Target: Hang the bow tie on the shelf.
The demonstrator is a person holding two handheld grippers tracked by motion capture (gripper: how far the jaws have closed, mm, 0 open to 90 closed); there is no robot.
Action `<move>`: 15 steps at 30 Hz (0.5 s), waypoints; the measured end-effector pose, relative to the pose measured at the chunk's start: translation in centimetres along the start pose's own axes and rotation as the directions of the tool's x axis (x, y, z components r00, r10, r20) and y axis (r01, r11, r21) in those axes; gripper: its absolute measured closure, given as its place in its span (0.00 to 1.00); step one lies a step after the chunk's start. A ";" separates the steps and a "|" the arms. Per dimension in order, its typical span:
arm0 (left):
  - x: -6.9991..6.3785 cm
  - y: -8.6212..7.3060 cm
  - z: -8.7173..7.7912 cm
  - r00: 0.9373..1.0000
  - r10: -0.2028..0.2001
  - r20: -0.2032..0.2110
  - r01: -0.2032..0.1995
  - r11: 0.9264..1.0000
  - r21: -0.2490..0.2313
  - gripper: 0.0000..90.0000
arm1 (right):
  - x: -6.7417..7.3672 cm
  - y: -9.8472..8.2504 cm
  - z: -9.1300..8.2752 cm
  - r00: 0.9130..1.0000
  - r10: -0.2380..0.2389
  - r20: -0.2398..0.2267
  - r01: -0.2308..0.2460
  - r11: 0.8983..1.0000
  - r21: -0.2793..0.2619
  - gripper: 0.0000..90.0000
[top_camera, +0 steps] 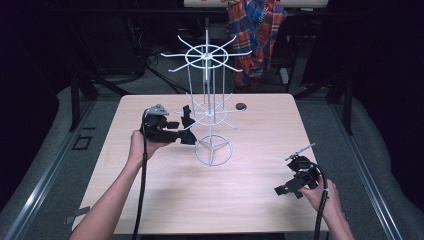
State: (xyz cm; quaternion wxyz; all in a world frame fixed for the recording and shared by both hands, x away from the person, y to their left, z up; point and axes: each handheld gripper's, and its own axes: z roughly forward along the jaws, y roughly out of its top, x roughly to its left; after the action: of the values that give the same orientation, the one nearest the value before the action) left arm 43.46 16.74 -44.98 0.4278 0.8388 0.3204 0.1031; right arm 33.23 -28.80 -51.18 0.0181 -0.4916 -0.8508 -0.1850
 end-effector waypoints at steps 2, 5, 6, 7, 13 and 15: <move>0.0 -0.1 -0.4 1.000 -0.005 -0.012 0.005 1.000 0.006 0.44 | 0.0 0.0 -0.1 1.000 -0.007 0.012 0.007 1.000 0.008 0.00; -0.1 -0.3 -1.0 0.999 -0.005 -0.039 0.006 1.000 0.013 0.38 | 0.1 0.0 -0.1 1.000 0.005 0.002 -0.005 1.000 -0.012 0.00; -0.1 -0.4 -1.2 0.999 -0.010 -0.045 0.011 1.000 0.015 0.36 | 0.1 0.0 -0.1 1.000 0.006 0.002 -0.006 1.000 -0.014 0.00; -0.1 -0.5 -1.4 0.999 -0.014 -0.049 0.015 1.000 0.019 0.34 | 0.1 0.0 -0.1 1.000 0.006 0.002 -0.006 1.000 -0.011 0.00; 0.0 -1.2 -2.8 0.996 -0.042 -0.083 0.045 0.999 0.029 0.22 | 0.1 0.0 -0.2 1.000 -0.009 0.019 0.009 1.000 -0.006 0.00; -0.1 -1.4 -3.2 0.994 -0.040 -0.097 0.044 0.998 0.038 0.19 | 0.1 0.0 -0.2 1.000 -0.007 0.005 0.007 1.000 -0.008 0.00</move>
State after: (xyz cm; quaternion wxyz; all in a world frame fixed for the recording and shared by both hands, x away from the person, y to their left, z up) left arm 41.32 19.38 -44.15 0.3969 0.8344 0.3602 0.1280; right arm 33.17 -28.82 -50.96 0.0135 -0.4891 -0.8518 -0.1872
